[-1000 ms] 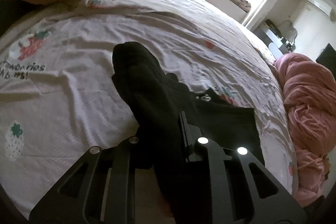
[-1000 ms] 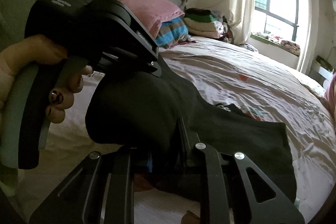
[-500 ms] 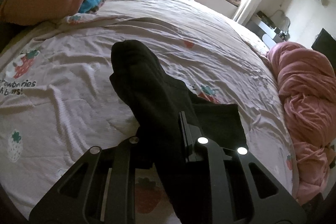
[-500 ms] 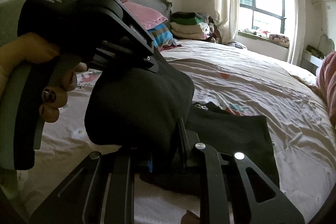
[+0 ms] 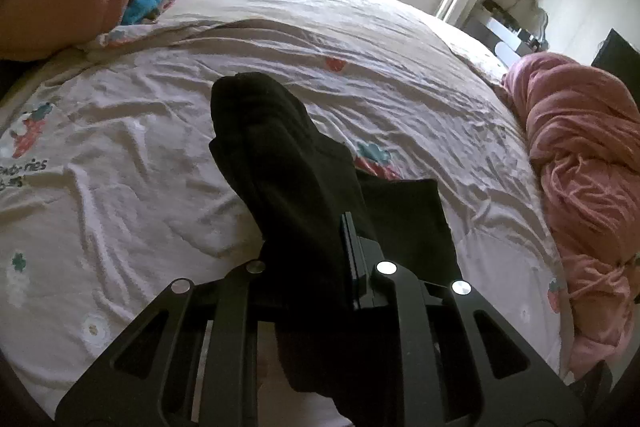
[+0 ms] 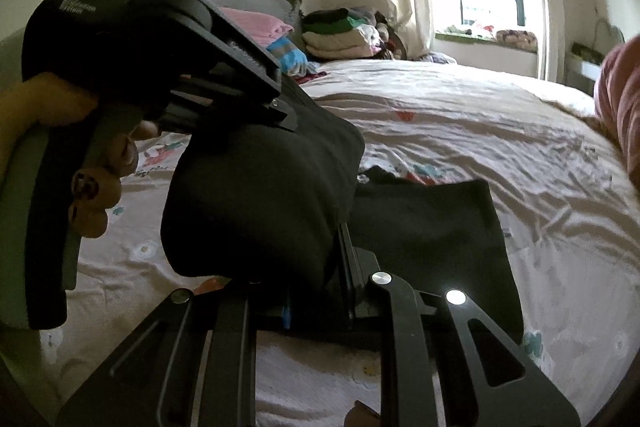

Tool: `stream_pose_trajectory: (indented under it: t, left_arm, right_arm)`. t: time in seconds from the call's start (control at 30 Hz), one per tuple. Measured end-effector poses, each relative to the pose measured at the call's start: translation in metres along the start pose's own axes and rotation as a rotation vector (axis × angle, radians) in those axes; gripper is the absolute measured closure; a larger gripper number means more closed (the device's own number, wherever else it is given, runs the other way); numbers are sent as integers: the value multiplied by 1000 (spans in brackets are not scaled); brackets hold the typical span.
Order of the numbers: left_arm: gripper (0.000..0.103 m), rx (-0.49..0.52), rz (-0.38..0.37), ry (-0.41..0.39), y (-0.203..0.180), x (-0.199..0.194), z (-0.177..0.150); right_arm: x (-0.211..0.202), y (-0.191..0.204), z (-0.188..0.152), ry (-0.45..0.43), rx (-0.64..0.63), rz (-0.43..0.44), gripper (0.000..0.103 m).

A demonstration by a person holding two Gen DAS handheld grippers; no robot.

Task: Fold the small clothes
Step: 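Lift the shirt edge with both tools and fold it over the other half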

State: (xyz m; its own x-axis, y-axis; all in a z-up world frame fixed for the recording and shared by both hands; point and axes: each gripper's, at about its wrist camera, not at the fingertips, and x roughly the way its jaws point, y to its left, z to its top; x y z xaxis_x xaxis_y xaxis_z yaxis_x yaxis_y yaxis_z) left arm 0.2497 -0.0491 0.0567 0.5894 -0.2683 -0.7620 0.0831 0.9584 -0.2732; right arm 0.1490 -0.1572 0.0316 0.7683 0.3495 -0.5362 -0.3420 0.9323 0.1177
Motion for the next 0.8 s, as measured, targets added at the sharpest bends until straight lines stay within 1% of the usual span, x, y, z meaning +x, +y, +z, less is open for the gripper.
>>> stream_pose_trajectory:
  t: [0.33, 0.47, 0.67, 0.8]
  left_arm:
    - [91, 41, 3, 62, -31, 27, -4]
    - [90, 52, 8, 85, -39, 37, -5]
    - [86, 64, 15, 119, -51, 54, -5]
    - [82, 68, 21, 130, -57, 62, -4]
  right_arm:
    - [2, -38, -15, 51, 148, 16, 88]
    - [2, -47, -20, 68, 191, 23, 88]
    - [5, -59, -27, 81, 235, 16, 88]
    - [7, -67, -31, 86, 273, 31, 87]
